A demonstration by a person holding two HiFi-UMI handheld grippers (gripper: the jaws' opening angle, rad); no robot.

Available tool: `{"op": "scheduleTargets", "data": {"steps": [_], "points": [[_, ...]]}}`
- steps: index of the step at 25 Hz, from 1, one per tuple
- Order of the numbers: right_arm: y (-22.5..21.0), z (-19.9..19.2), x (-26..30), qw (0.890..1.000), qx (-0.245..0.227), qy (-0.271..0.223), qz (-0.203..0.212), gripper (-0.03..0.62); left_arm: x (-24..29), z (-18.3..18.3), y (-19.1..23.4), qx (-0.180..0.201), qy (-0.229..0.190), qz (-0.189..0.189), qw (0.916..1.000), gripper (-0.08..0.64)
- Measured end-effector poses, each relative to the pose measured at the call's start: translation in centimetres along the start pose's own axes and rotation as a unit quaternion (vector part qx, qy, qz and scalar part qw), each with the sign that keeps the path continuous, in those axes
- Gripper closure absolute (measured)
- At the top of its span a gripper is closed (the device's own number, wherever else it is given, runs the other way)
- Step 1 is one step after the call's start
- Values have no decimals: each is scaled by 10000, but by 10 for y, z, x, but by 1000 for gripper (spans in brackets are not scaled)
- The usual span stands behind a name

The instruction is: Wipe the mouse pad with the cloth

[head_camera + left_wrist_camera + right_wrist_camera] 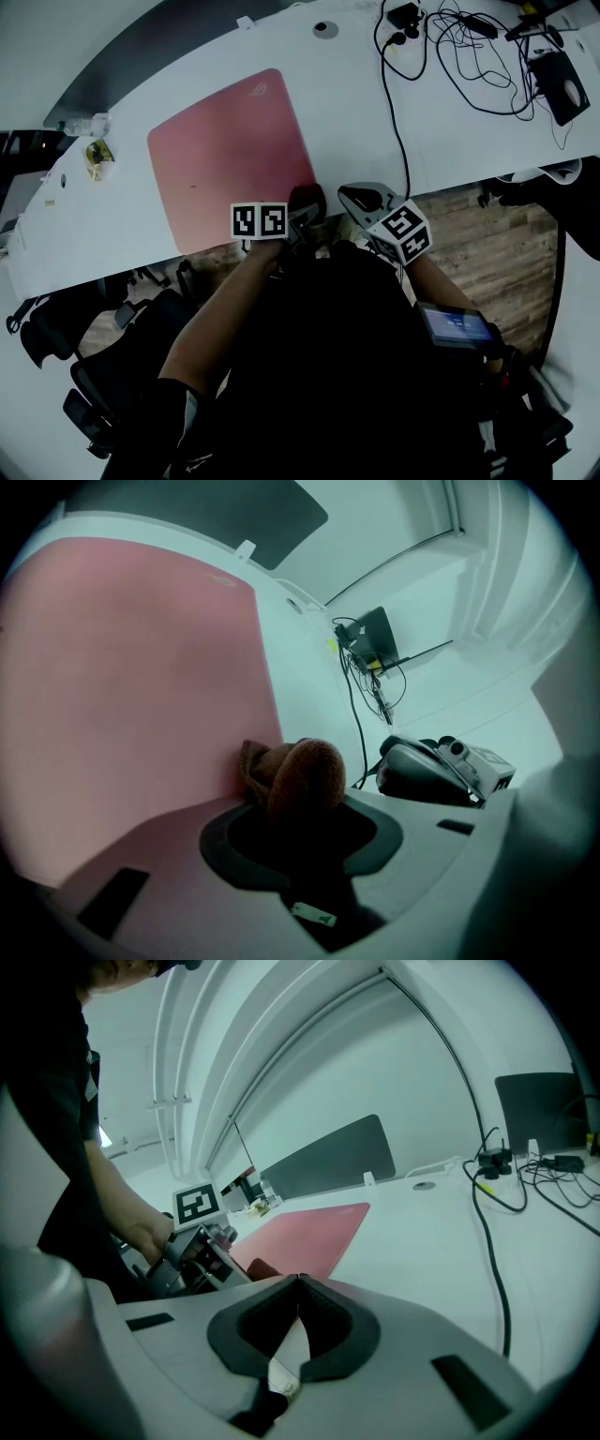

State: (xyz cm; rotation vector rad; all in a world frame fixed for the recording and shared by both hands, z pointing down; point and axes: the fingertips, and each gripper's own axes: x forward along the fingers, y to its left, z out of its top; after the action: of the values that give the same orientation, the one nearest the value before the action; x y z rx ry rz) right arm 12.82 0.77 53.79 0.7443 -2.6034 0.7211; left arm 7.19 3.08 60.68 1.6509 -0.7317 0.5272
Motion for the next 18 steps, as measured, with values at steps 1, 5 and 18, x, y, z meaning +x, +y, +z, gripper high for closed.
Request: {"op": "scheduleTargets", "data": {"steps": [1,5,18], "points": [[2,0,2,10000,-43,17,36,566,-5,0,6,-31,-42,60,10000,443],[9,-1,7,9998,-152,88,129,566,-21,-3,23,-148,-162,211,9995,443],[41,11,36,9993,-303,111,164,566,-73,-16,72,-154,-329,414,9985,443]]}}
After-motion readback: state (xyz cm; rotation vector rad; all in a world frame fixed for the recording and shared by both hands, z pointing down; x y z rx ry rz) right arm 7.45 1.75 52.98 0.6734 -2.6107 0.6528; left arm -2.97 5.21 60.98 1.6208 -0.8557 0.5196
